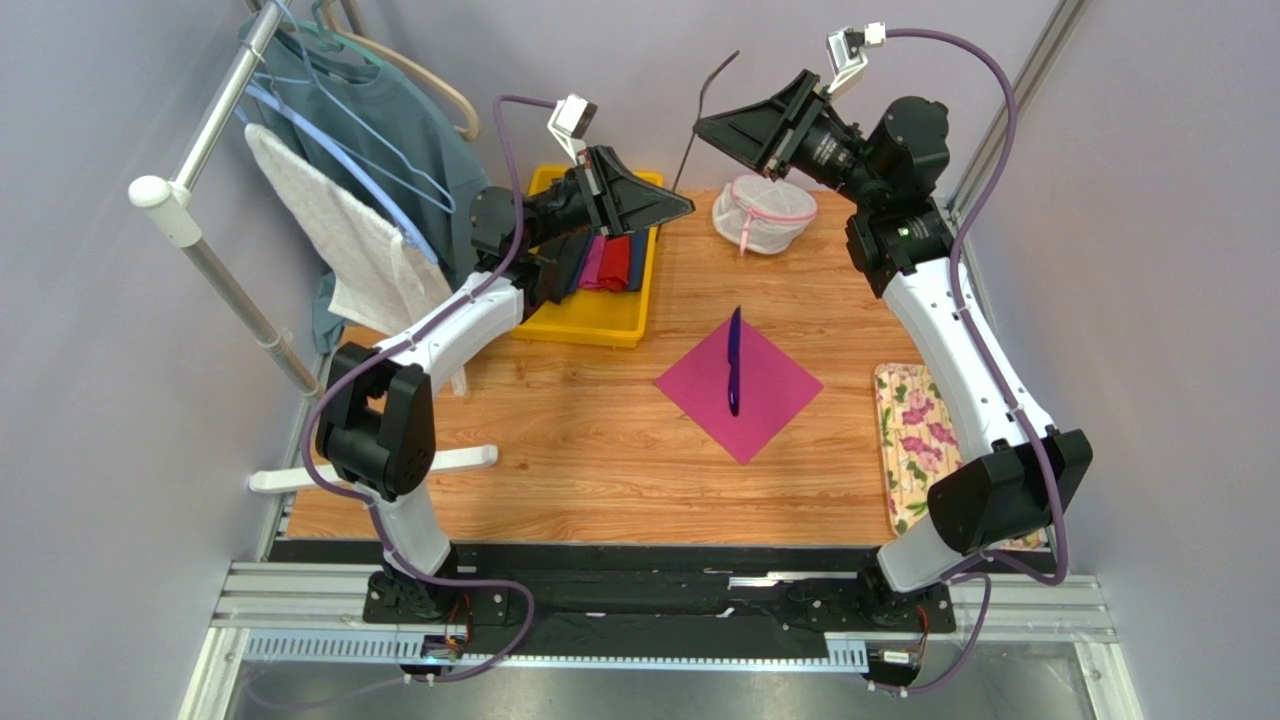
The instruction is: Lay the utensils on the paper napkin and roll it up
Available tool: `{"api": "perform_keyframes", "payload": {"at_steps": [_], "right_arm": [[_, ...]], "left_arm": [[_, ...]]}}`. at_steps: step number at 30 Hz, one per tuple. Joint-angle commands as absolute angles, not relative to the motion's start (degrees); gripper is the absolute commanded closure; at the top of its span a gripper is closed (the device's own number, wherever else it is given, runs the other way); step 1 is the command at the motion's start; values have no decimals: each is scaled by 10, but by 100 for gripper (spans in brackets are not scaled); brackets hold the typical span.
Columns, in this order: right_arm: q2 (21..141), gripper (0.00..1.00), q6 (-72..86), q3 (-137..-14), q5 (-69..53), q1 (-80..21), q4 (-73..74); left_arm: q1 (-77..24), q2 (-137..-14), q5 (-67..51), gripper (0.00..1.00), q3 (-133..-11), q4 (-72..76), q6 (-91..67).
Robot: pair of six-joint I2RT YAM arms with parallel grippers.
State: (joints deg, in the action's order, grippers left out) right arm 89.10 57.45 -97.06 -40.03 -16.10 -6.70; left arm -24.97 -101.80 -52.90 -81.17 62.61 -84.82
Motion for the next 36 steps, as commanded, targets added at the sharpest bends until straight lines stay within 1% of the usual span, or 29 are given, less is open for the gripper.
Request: {"api": "perform_keyframes", "payload": {"at_steps": [1,12,15,21,22,23,25,27,30,31,32,33,34,35,36], "right_arm": [[888,61,573,-984,-404,-164,-91],[879,67,571,-973,-386,-164,-82],[877,70,570,-971,-385,-164,-78],[870,88,563,-968,-378,-163,-64],[869,96,562,-967,-377,-163,-62],[869,100,561,-968,-375,-163,-56],[867,100,555,-967,-369,-162,-49],[865,100,545,-969,-360,-158,-30],[855,100,527,-966,-342,-152,25],[845,100,499,-964,-335,-150,46],[839,100,484,-960,-330,-152,87],[832,100,464,-953,-320,-152,107],[825,100,429,-942,-310,-151,132],[815,100,405,-936,-298,-151,181],[809,100,383,-929,-276,-151,201]], "left_arm": [[-255,-1010,-533,100,-814,671,-853],[-265,-1005,-533,100,-798,684,-849],[-268,-1005,-534,100,-797,681,-845],[-269,-1005,-534,100,-793,678,-840],[-269,-1005,-534,100,-794,676,-839],[-269,-1004,-533,100,-794,672,-838],[-269,-1003,-530,100,-792,659,-830],[-269,-999,-526,93,-789,633,-816],[-268,-985,-532,74,-787,583,-755],[-268,-972,-535,55,-786,531,-734],[-268,-964,-537,48,-783,495,-708],[-268,-954,-540,44,-780,460,-643],[-268,-933,-546,35,-778,393,-607],[-269,-921,-545,31,-775,355,-568],[-268,-911,-542,26,-773,315,-493]]}}
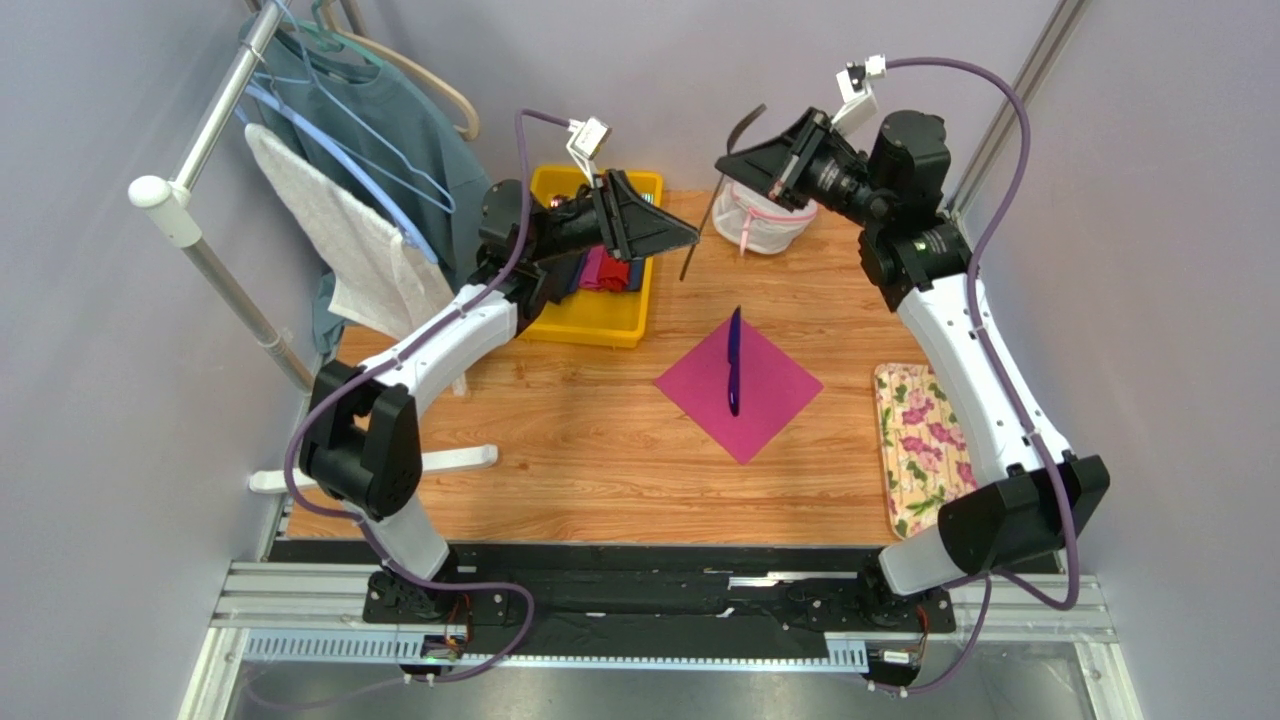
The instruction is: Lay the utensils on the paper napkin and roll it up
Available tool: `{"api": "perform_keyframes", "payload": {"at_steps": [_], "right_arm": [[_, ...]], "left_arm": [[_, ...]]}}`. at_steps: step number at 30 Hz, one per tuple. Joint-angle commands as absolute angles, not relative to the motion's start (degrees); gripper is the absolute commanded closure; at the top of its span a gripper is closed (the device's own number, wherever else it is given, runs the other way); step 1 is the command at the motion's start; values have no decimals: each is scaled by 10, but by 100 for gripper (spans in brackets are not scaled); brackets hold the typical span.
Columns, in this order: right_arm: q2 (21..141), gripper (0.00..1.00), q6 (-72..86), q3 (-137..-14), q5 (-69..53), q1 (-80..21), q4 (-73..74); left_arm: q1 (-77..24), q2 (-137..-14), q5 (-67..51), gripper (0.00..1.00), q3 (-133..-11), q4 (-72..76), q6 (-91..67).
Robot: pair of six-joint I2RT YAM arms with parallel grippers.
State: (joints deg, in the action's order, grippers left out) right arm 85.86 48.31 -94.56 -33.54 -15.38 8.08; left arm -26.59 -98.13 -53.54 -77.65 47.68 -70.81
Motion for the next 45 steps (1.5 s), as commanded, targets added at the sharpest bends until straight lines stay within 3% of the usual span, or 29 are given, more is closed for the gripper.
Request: {"api": "perform_keyframes", "payload": {"at_steps": [1,5,8,14,20,32,45], "right_arm": [[804,100,361,-912,-266,-150,218],[792,100,252,-865,-202,-151,310],[795,100,213,-795,-172,-151,323],[868,100,219,-731,-138,-169,295],[999,100,207,-794,-116,-177,338],[1176,100,145,-973,-116,-162,484],[1186,100,167,-970,-88,-151,487]], "left_arm": [[-269,-890,-535,25,-772,237,-455],[-270,-840,-487,20,-758,64,-272],[-270,-794,-427,1,-721,2,-172],[-281,-732,-295,1,-682,-87,-85],[-282,-720,-207,1,-688,-153,-61],[-282,-739,-231,1,-708,-188,-63],[-284,-749,-239,1,-702,-156,-69]]}}
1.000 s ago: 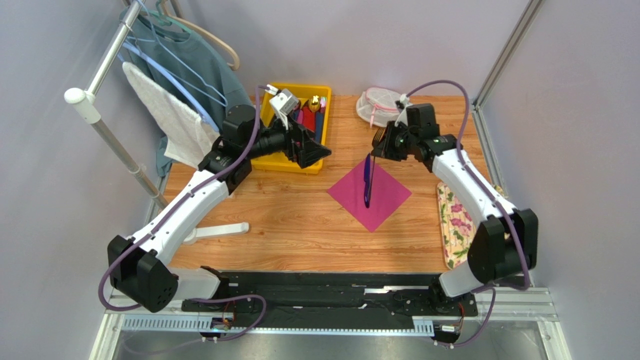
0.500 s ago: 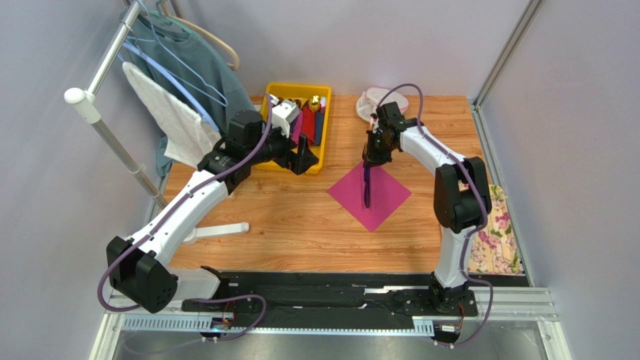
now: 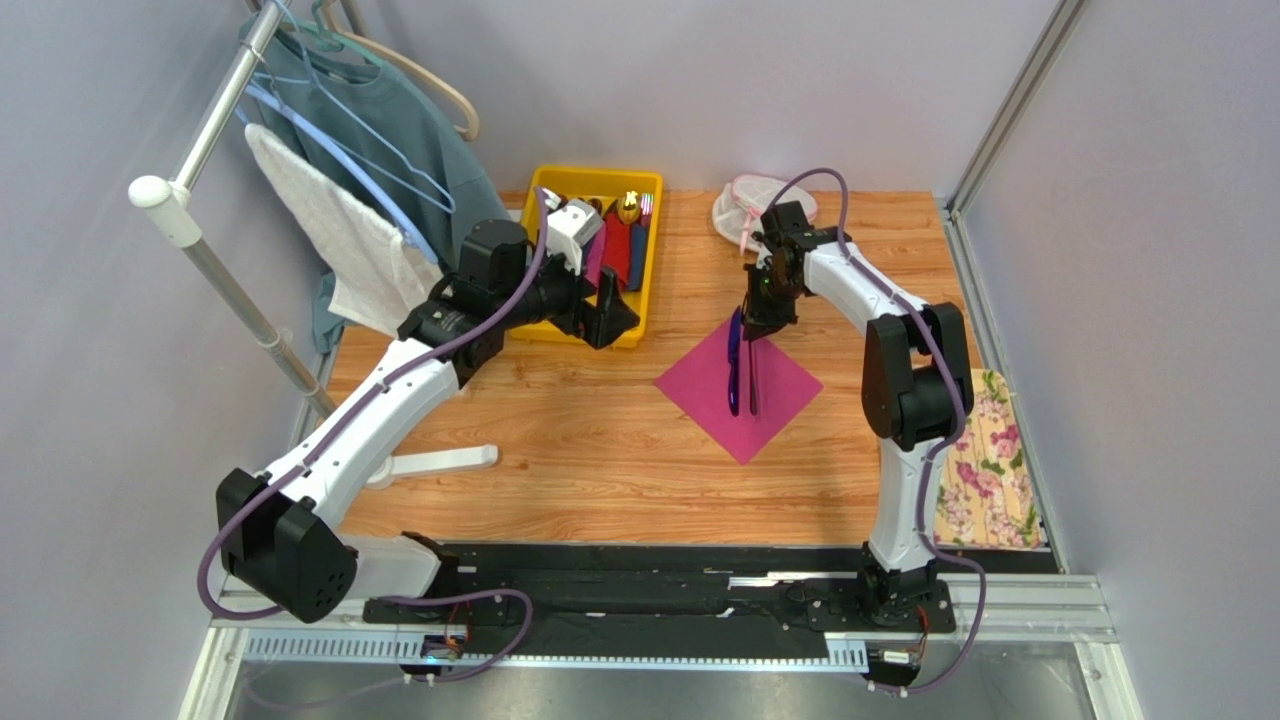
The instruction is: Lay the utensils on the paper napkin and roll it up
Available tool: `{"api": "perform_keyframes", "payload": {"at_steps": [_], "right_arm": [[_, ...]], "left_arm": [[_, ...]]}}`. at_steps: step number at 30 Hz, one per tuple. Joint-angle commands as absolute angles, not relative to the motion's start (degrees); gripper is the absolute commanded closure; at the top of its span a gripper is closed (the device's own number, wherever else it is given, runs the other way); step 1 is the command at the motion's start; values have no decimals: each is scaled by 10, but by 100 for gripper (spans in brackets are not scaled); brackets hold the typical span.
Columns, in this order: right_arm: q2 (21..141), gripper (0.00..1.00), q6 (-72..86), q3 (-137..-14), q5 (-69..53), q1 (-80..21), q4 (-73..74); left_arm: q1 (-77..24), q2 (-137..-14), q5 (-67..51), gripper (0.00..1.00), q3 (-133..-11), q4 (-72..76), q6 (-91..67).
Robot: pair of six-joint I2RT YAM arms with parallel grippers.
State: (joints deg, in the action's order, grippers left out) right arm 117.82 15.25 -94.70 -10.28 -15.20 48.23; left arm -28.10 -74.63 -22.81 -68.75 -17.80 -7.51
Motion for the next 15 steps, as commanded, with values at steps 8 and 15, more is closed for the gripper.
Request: {"api": "perform_keyframes", "payload": {"at_steps": [8,15], "right_arm": [[1204,99,182,-981,-88,-151,485],[1222,98,179,-997,-91,-152,489]], "left_arm": [[-284,-751,-242,1,-700,-155,-72],[-283,-756,-238,1,-702,-160,-71]]}}
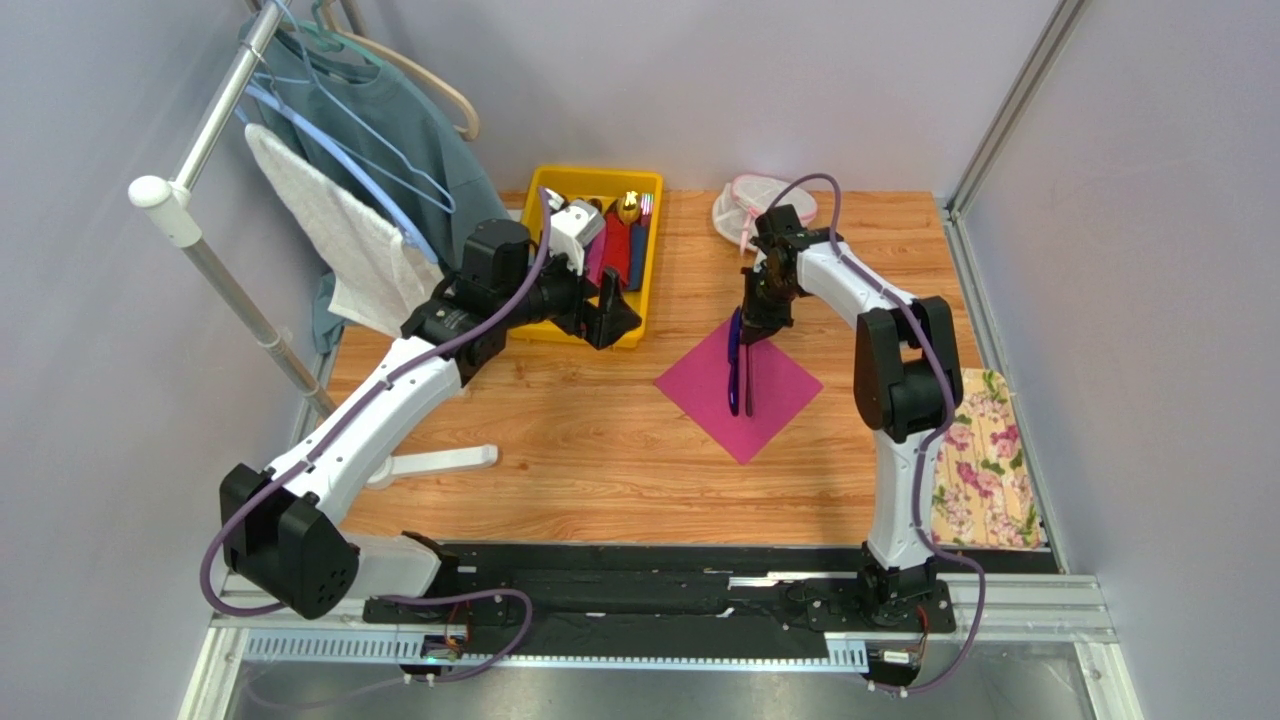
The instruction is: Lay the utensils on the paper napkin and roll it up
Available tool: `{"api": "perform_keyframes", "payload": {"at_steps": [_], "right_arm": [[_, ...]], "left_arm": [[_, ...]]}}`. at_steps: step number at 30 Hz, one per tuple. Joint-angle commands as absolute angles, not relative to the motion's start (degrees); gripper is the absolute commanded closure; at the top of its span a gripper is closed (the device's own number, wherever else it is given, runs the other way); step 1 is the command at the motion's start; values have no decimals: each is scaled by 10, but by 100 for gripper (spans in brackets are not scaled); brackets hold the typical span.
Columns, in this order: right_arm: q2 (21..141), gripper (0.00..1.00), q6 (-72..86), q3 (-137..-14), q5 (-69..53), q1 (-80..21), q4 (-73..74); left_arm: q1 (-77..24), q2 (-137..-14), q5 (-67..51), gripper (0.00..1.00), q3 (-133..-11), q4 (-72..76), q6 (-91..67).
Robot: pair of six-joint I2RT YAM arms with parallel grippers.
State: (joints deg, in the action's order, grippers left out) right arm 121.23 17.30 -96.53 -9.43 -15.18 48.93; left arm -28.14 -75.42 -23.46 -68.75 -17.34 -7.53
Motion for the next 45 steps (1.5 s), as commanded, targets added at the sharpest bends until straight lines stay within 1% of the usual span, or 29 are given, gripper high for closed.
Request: {"api": "perform_keyframes", "payload": {"at_steps": [1,6,11,21,28,32,36,40,44,45], "right_arm": [[1223,98,180,-1000,-93,-151,490],[1235,96,180,-1005,-92,-150,494],[1240,92,183,-1008,-91,-151,494],[1248,88,188,-1010,-95,-146,495],[1248,82,189,-1015,-95,-143,495],[1244,82,189,-1026,-100,-139,498],[1220,80,178,-1030,-127,-128,504],[1161,80,156,-1008,-182,-108,504],[1101,80,133,-945,-249,-83,504],[1090,81,128,-930,-274,-71,504]], "left_arm": [[-283,-756,-238,1,-702,-162,-71],[-284,-755,-236,1,-701,-168,-67],[-284,-756,-235,1,-701,-173,-62],[-284,-761,-239,1,-709,-186,-60],[-283,-764,-247,1,-710,-188,-63],[-283,-761,-261,1,-709,-188,-56],[-283,-752,-327,1,-700,-186,19],[-286,-751,-436,1,-682,-185,100],[-341,-761,-443,1,-641,-171,226],[-351,-763,-446,3,-629,-139,243]]}}
